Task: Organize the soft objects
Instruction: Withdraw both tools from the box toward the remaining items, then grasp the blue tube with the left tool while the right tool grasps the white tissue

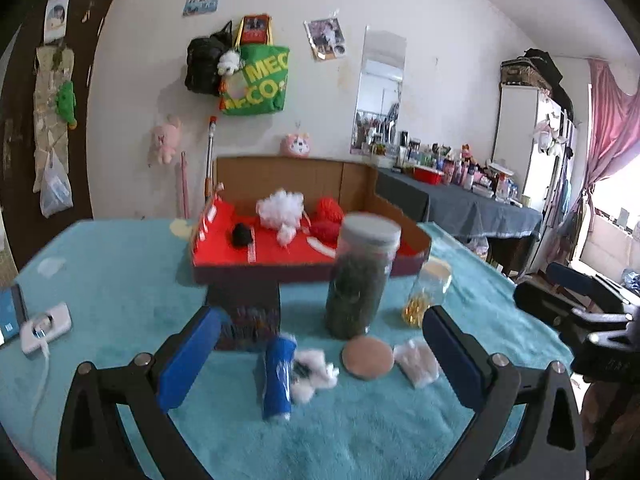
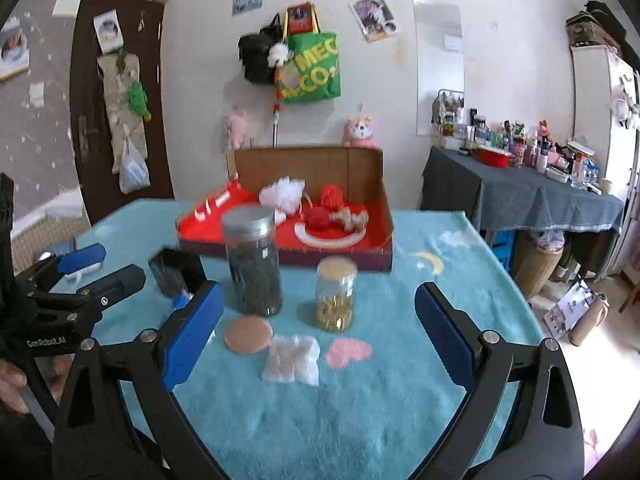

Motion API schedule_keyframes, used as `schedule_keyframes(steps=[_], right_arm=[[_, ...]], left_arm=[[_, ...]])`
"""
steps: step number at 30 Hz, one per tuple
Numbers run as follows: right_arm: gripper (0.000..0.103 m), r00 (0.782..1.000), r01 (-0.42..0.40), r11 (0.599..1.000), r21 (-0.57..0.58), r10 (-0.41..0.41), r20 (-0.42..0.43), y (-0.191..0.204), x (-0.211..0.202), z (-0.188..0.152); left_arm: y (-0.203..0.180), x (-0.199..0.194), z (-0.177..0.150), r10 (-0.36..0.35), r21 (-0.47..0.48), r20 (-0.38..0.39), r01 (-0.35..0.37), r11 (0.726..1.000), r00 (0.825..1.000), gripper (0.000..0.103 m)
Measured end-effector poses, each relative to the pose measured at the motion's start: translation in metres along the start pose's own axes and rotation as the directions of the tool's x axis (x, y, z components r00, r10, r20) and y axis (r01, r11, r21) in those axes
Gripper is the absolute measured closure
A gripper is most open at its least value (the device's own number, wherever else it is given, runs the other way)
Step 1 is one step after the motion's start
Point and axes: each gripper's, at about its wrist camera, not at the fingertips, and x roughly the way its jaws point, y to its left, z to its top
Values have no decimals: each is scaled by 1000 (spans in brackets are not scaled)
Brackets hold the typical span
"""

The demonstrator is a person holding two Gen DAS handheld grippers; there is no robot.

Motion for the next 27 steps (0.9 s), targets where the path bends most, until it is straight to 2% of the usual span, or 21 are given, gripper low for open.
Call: schedule_keyframes(steps=[3, 8, 14, 20, 23, 27], right_arm=[[5, 998, -33, 999, 20, 34, -53, 3, 18, -17], [5, 989, -42, 998, 48, 48, -143, 5, 48, -42], [5, 978, -49, 996, 77, 63, -200, 4, 68, -57], [5, 969, -36, 997, 66, 51, -241, 3, 81, -59], [5, 963, -44, 996, 72, 61, -264, 3, 90, -62], [6, 953, -60, 995, 75, 79, -292, 4, 100, -61]], left_arm=[[1, 13, -15, 0, -13, -57, -1, 1000, 998, 0], [12, 32, -36, 16, -30, -136, -20, 999, 991, 0], [23, 43, -42, 35, -43, -172, -43, 998, 984, 0], [31, 53, -38, 61, -14, -205, -66, 998, 977, 0], [36, 59, -38, 71, -2, -226, -74, 997, 972, 5], [41, 70, -40, 54, -3, -262, -56, 998, 964, 22]])
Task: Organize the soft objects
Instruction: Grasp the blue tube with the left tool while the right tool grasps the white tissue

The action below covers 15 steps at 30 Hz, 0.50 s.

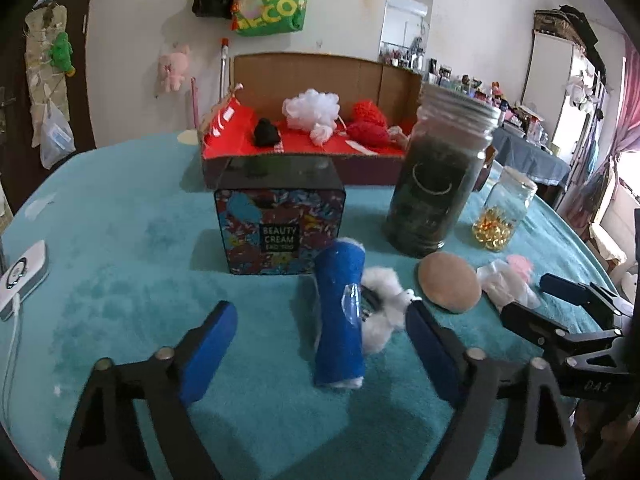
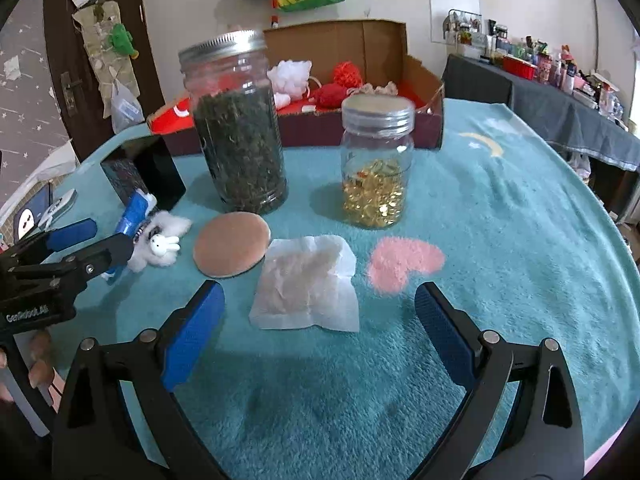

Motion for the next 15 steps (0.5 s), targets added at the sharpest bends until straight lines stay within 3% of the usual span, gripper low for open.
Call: schedule_keyframes(steps=[2, 4, 5, 7, 8, 9, 15], right_arm=[[6, 1000, -3, 1000, -5, 3, -3, 0, 2, 2], [9, 1000, -6, 1000, -23, 6, 1, 2, 2, 4], [19, 1000, -5, 999, -32, 5, 1, 4, 2, 4], [42, 1000, -6, 998, -58, 4, -19, 8, 7, 3], [56, 1000, 5, 998, -68, -5, -7, 8, 6, 2], [80, 1000, -6, 997, -77, 6, 2, 9, 4, 1], [86, 998, -28, 995, -99, 32, 47, 12, -6, -2]], left_arm=[[1, 5, 0, -17, 3, -20, 18, 1000, 1000, 28], [2, 9, -1, -55, 1, -39, 55, 998, 998, 44], [2, 10, -2, -78, 4, -43, 78, 997, 996, 47], [1, 9, -3, -121, 9, -41, 122, 993, 992, 70], [1, 8, -3, -127, 9, -37, 128, 992, 991, 72], [0, 6, -4, -119, 14, -30, 120, 993, 992, 80], [-7, -16, 1, -147, 28, 25, 146, 989, 989, 80]])
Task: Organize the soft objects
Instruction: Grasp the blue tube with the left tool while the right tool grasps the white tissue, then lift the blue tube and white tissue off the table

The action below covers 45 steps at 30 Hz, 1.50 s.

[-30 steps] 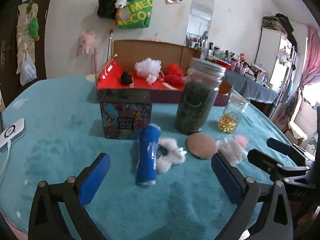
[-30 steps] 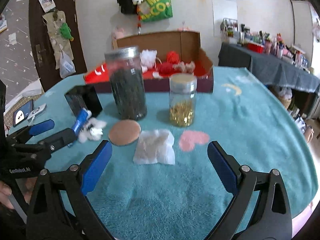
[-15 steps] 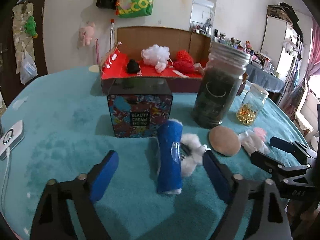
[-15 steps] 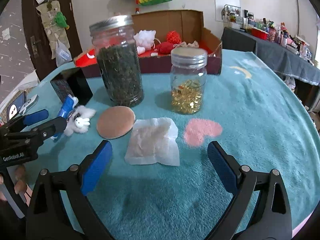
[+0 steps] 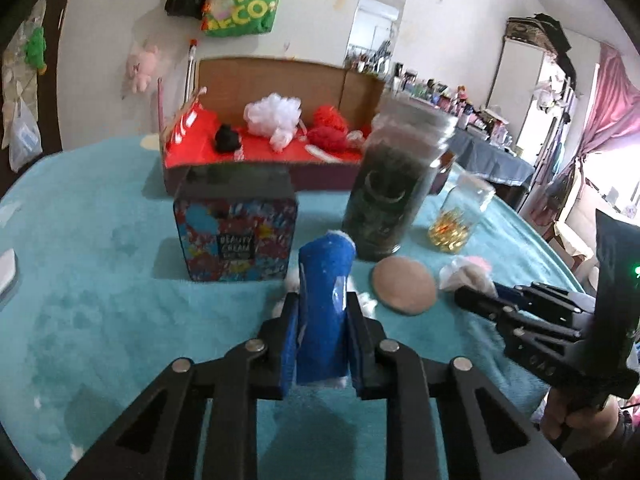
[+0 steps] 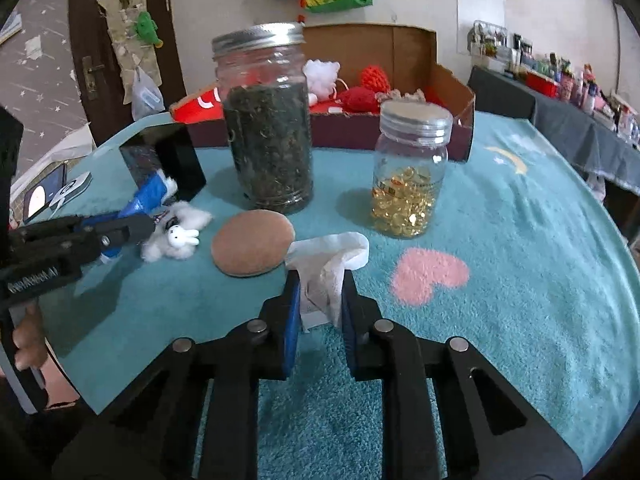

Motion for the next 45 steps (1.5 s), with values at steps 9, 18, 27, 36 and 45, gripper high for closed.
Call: schedule_keyframes(steps=[9, 18, 27, 36, 45], right_arm=[[86, 997, -53, 998, -23, 55, 56, 12, -15, 13], [86, 995, -80, 997, -19, 81, 54, 11, -15, 17], [86, 995, -85, 996, -10, 85, 44, 6, -16, 14], [86, 999, -48, 999, 15, 47, 27, -15, -20, 7], [86, 1000, 8, 998, 56, -8, -4, -41, -21, -2]], left_arm=[[-32, 6, 15, -111, 57, -6, 112, 992, 994, 80], [-37, 18, 16, -118, 57, -37, 120, 991, 992, 80], [-26, 15, 14, -125, 26, -42, 126, 992, 991, 80], [13, -4, 9, -72, -29, -37, 71, 997, 997, 81], [45, -13, 0, 17, -43, -65, -20, 999, 998, 81]])
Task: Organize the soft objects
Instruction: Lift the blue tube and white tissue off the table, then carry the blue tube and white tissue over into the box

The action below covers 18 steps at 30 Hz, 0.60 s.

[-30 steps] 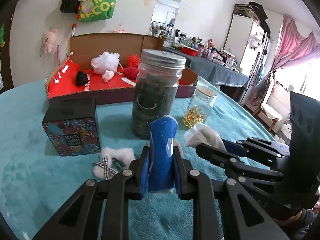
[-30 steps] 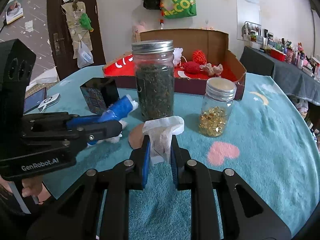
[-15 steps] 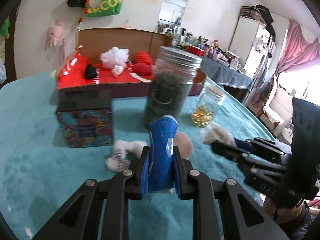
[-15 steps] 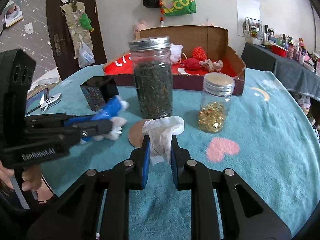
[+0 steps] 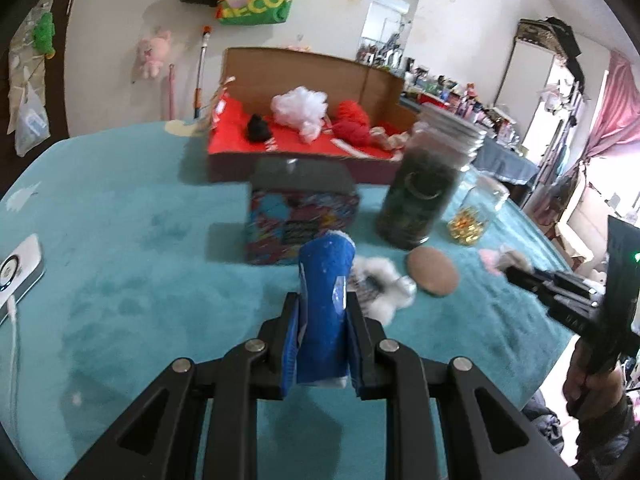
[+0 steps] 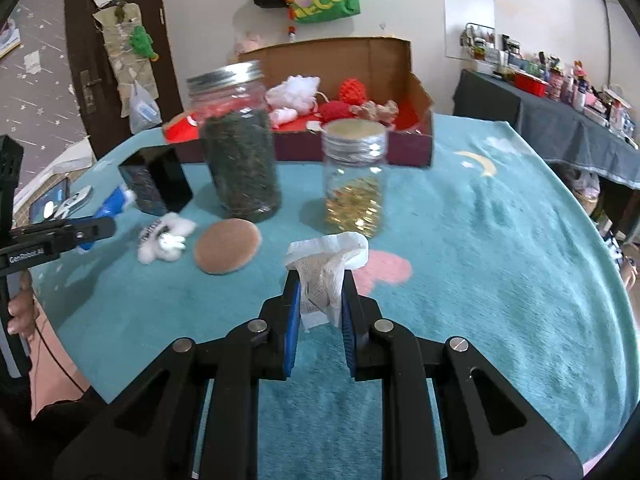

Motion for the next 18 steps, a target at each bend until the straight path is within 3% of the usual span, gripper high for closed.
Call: schedule_keyframes(steps=[8, 12, 18], right_arm=[[86, 999, 39, 998, 44, -37, -31, -24, 2, 4], [86, 998, 39, 997, 61, -36, -50, -39, 7, 13], [86, 998, -2, 997, 71, 7, -65, -61, 16, 30]], left_arm=[[39, 0, -2, 86, -48, -49, -89, 995, 995, 81], [50, 5, 9, 122, -21, -63, -124, 992, 991, 81], [61, 18, 26, 97, 37, -79, -94, 995, 992, 81]])
